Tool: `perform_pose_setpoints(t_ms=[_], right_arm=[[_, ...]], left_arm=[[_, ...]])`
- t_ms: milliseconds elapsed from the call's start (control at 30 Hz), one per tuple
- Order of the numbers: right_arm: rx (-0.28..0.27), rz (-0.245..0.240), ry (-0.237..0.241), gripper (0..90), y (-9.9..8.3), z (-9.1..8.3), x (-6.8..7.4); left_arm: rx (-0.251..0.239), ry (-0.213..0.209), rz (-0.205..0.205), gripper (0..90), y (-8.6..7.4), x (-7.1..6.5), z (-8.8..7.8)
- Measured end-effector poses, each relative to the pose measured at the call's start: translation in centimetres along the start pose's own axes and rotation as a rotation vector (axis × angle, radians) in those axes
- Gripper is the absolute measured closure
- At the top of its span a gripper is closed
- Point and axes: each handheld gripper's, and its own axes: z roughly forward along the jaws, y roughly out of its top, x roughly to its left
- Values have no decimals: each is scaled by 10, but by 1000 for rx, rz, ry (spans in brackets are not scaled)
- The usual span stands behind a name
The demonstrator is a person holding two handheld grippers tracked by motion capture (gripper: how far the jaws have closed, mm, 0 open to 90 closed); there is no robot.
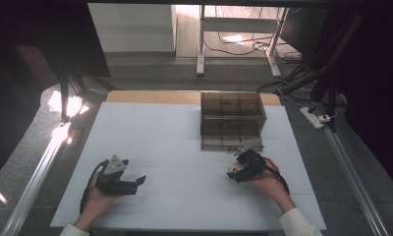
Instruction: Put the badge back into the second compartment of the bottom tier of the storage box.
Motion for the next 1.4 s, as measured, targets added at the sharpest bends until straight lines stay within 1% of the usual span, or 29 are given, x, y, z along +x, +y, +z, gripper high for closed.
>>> perform_pose_setpoints(t_ms=[67, 100, 133, 200, 267, 333, 433, 500, 533, 567, 633, 1033, 1100, 1167, 1300, 1400], right_arm=[[8, -7, -8, 313, 0, 1, 0], [8, -7, -8, 313, 0, 1, 0], [10, -7, -4, 337, 0, 1, 1], [15, -11, -8, 347, 0, 2, 1], [13, -10, 2, 381, 0, 2, 1], [12, -7, 7, 392, 0, 2, 0], [12, -7, 2, 409, 0, 2, 1], [10, -5, 1, 435, 0, 2, 1], [10, -11, 0, 462, 1, 2, 2], [9, -14, 2, 467, 1, 2, 2], [13, -18, -5, 470, 2, 2, 3], [10, -22, -10, 473, 2, 1, 4], [4, -18, -9, 473, 2, 0, 3], [-15, -8, 3, 473, 2, -2, 2], [-35, -6, 1, 473, 2, -5, 2], [-53, 4, 2, 473, 2, -8, 1]], left_arm=[[1, 0, 1, 130, 0, 0, 0], [1, 0, 2, 130, 0, 0, 0], [2, 0, 2, 130, 0, 0, 0], [2, 0, 2, 130, 0, 0, 1], [2, 0, 2, 130, 0, 0, 1], [2, -2, 1, 130, 0, -1, 1], [2, -4, 1, 130, 0, -1, 1], [2, -4, 1, 130, 0, -1, 1], [1, -4, 1, 130, 0, -1, 1], [1, -4, 1, 130, 0, -1, 1], [2, -4, 2, 130, 0, -1, 1], [3, -3, 3, 130, 0, 0, 1], [3, -3, 3, 130, 0, 0, 1], [3, -3, 3, 130, -1, 0, 1], [4, -4, 3, 130, -1, 0, 1], [3, -4, 2, 130, -1, 0, 1]])
